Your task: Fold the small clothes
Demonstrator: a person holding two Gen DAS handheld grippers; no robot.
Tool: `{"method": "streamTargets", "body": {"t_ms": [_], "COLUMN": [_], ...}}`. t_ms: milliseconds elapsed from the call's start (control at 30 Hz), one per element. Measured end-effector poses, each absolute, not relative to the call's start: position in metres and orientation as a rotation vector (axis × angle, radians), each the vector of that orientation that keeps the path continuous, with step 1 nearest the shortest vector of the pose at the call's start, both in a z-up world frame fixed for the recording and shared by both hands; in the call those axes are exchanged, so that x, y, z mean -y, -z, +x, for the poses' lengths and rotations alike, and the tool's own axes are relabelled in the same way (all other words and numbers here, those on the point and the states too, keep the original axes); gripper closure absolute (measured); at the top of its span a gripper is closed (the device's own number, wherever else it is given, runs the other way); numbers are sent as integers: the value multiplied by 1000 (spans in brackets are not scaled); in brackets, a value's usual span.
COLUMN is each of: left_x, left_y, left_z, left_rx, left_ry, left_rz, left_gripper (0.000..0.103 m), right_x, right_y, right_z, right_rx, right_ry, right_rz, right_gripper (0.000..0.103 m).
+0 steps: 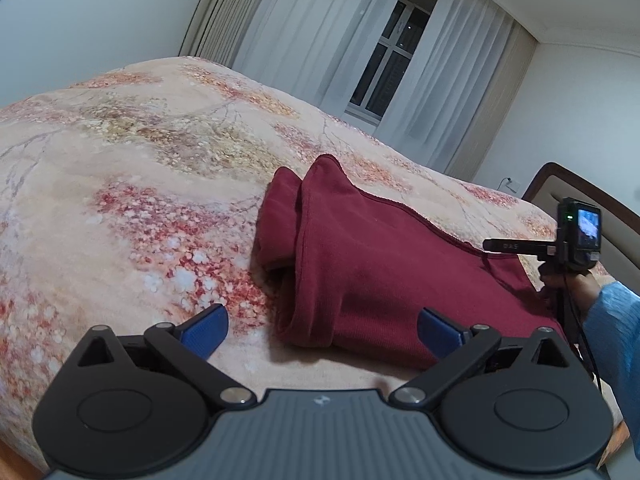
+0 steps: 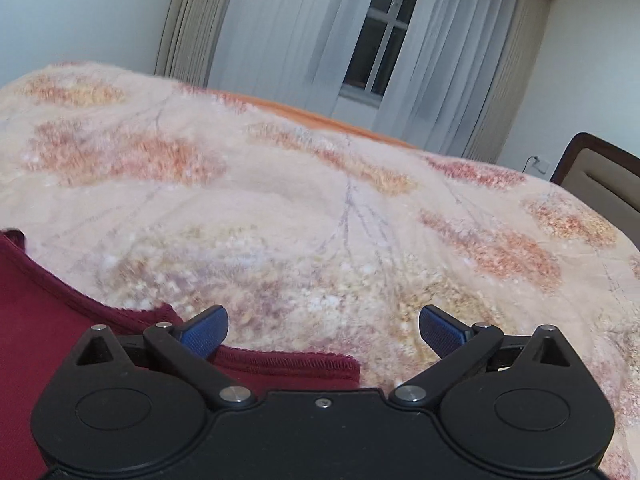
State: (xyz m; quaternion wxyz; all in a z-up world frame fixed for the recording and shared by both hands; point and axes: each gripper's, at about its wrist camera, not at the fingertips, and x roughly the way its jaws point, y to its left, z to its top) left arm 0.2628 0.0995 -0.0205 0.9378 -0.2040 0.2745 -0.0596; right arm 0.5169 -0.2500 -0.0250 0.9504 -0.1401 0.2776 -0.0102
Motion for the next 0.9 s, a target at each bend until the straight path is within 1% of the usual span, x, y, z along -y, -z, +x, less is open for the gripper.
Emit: {"method": "streamTargets", "body": {"t_ms": [167,267,400,600,767,900], "left_x": [-101,-99,-98,-90,-87,-87], "left_y": [20,18,18,15,16,16], "left_z": [261,262,266,270,270,270], "left_rx": [-574,-587,-602,-628,-627,-626], "left_ry": [130,101,73,30,16,17], "left_rz": [-501,-532,-579,-551,-543,-541], "left_gripper": [0,0,0,0,0,0], "right_x": [230,212,186,165,149,146], "right_y": [-2,-7,1,15,29,35], "right_z": [458,417,371,327,307,294], "right_rx": [-501,-481,-465,-430,-374,-321], "right_ry": [-45,-116,-156,-111,-18,-13], "right_rz": [-317,-314,-295,-208,-287,-290], "right_gripper": [1,1,1,1,1,1]}}
